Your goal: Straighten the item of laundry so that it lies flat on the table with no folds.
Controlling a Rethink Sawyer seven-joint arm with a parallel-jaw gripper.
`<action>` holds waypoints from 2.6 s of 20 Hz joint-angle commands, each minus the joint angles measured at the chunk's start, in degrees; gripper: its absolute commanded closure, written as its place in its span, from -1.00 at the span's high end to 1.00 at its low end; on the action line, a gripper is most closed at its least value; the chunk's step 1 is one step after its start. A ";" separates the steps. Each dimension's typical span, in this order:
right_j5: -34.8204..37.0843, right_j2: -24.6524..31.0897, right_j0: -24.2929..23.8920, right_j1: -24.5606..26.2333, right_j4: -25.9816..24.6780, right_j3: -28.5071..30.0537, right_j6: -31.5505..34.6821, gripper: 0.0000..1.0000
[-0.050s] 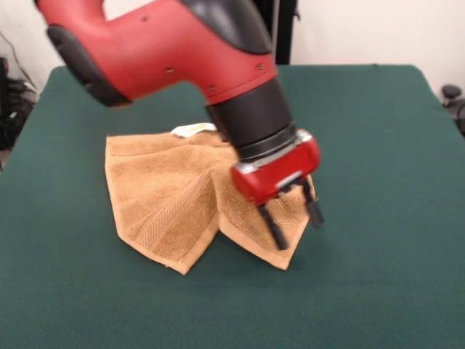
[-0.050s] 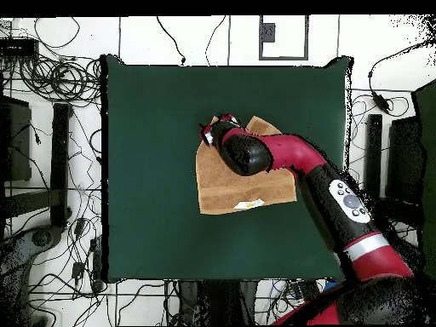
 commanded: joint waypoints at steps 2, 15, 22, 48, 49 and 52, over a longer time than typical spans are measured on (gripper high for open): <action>1.20 -6.08 3.51 -1.60 4.41 3.51 12.17 1.00; 0.28 0.20 -5.13 9.56 9.11 7.67 2.21 1.00; -2.75 -2.39 -5.48 6.76 7.08 11.20 5.47 1.00; -9.24 -5.84 6.55 3.06 11.22 8.54 16.70 1.00; -8.60 -5.64 6.51 2.84 11.80 8.46 16.22 1.00; -5.60 -4.28 3.97 3.24 13.29 8.84 12.50 1.00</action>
